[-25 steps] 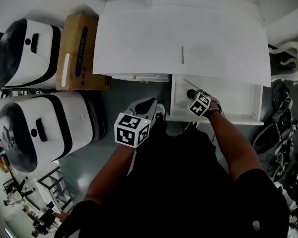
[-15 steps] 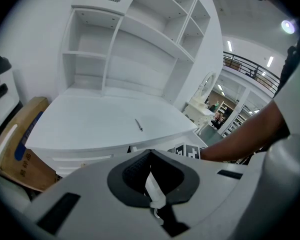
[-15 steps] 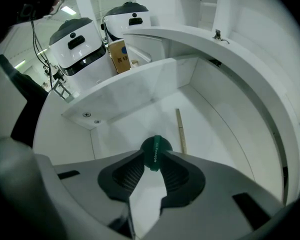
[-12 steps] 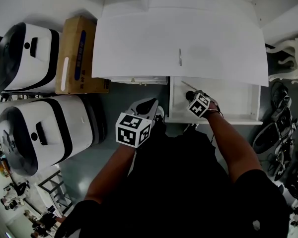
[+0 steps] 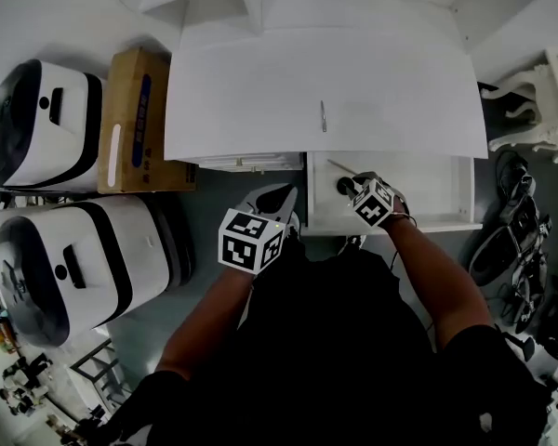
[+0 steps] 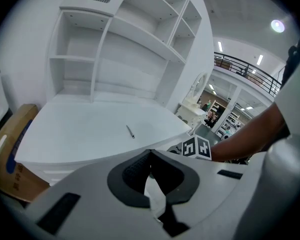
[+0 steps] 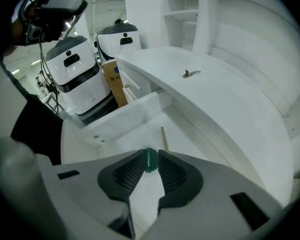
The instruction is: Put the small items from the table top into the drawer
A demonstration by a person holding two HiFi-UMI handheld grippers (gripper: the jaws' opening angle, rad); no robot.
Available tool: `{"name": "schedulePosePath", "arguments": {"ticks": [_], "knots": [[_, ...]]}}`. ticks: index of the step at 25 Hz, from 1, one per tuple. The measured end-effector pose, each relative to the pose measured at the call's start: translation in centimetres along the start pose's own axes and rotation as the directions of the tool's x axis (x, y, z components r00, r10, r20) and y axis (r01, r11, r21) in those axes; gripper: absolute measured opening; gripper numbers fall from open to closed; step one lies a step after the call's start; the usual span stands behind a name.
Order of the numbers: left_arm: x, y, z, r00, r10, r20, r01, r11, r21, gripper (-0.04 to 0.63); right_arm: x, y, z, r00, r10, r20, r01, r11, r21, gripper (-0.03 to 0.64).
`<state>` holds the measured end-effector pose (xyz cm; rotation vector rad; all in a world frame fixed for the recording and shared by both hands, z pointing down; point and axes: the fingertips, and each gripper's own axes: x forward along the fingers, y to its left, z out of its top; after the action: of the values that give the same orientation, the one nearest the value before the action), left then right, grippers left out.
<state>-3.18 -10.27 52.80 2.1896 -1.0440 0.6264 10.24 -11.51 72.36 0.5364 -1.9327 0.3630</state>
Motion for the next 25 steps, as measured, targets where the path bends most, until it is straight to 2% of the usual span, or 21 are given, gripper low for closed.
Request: {"name": "schedulePosePath", "arguments": {"ticks": [4,8,17,22,25], "knots": [[0.1,-0.4,0.6,1.0,-0.018,0.005,0.018,1.0,0.025,0.003,-2.9,-0.2,1.9,0.995,-0.004,0.096,-0.005,0.995,0.095,0.091],[-0.1,-0.4,1.1,1.0,-0.02,0.019,0.019,0.999,0.03,0.003,-7.3,-0.3,4.4,0.972,-0.036,0.231,-0.015,0.977,0.214,0.072],[-0.4,-0.3,2.3,0.998,-0.044,0.051,0.043,0.998,0.035,0.003,-16.3,-1.7,8.6,0.868,-0.15,0.474,-0.061,0.914,0.402,0.043],[-0.4,-0.7,3.0,0.997,-0.053,0.06,0.049,0.997,0.053,0.003,-19.8,-3.0,8.7,0.814,-0.218,0.538,-0.1,0.86,0.5,0.028],[-0.6,-1.2,3.4,0.996,-0.054,0.067,0.05,0.997,0.062,0.003,-21.5,-3.0,8.3,0.799,-0.238,0.553,-0.113,0.843,0.526,0.026]]}}
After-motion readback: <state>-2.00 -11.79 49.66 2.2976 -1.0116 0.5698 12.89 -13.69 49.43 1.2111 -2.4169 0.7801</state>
